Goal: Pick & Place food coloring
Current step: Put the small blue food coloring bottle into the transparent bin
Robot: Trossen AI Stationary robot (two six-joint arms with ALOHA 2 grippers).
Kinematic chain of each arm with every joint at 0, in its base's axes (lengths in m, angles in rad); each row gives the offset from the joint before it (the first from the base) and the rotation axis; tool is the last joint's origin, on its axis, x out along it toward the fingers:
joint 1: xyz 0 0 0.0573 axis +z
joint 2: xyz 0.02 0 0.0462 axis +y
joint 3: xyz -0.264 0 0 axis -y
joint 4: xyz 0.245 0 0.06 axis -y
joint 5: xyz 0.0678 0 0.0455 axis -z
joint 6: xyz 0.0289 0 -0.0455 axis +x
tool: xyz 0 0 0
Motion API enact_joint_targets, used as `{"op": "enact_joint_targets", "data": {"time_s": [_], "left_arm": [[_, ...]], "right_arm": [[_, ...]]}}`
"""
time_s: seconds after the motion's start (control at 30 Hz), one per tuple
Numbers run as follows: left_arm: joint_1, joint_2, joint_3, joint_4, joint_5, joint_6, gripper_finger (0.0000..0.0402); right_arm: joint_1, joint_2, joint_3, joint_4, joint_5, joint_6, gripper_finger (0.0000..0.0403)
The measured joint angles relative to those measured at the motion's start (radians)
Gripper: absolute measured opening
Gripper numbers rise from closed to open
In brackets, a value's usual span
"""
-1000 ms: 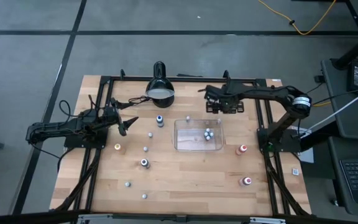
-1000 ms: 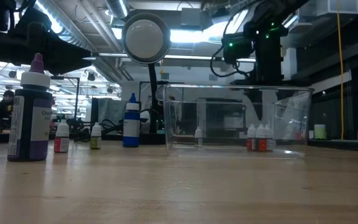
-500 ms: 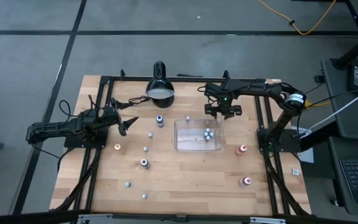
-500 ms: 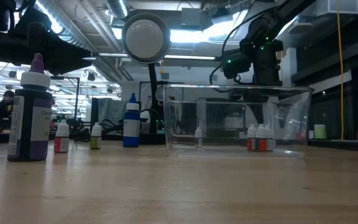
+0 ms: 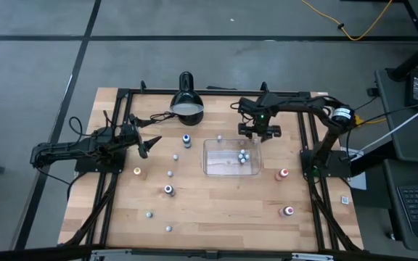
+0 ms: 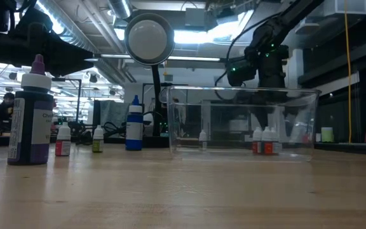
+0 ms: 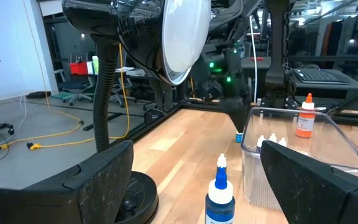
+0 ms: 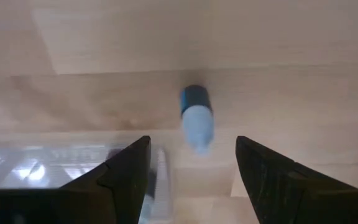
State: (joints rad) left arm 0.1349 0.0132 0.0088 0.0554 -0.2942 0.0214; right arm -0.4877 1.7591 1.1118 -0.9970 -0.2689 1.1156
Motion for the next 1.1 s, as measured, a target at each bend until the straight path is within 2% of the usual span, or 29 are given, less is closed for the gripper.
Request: {"op": "enact_joint_targets", "data": {"time_s": [0.3, 0.63, 1.1], "left_arm": [[0.0, 0.0, 0.0, 0.0, 0.0, 0.0, 0.0347], [0.0, 0.0, 0.0, 0.0, 0.0, 0.0, 0.0347], [0.0, 0.0, 0.0, 0.0, 0.0, 0.0, 0.0347]], "right_arm": [[-0.001, 0.002, -0.005, 0.044, 0.011, -0.003, 0.0228], [-0.001, 0.002, -0.005, 0.034, 0.008, 0.001, 0.014], [-0.001, 0.0, -0.005, 0.033, 0.02, 0.0, 0.0054]]}}
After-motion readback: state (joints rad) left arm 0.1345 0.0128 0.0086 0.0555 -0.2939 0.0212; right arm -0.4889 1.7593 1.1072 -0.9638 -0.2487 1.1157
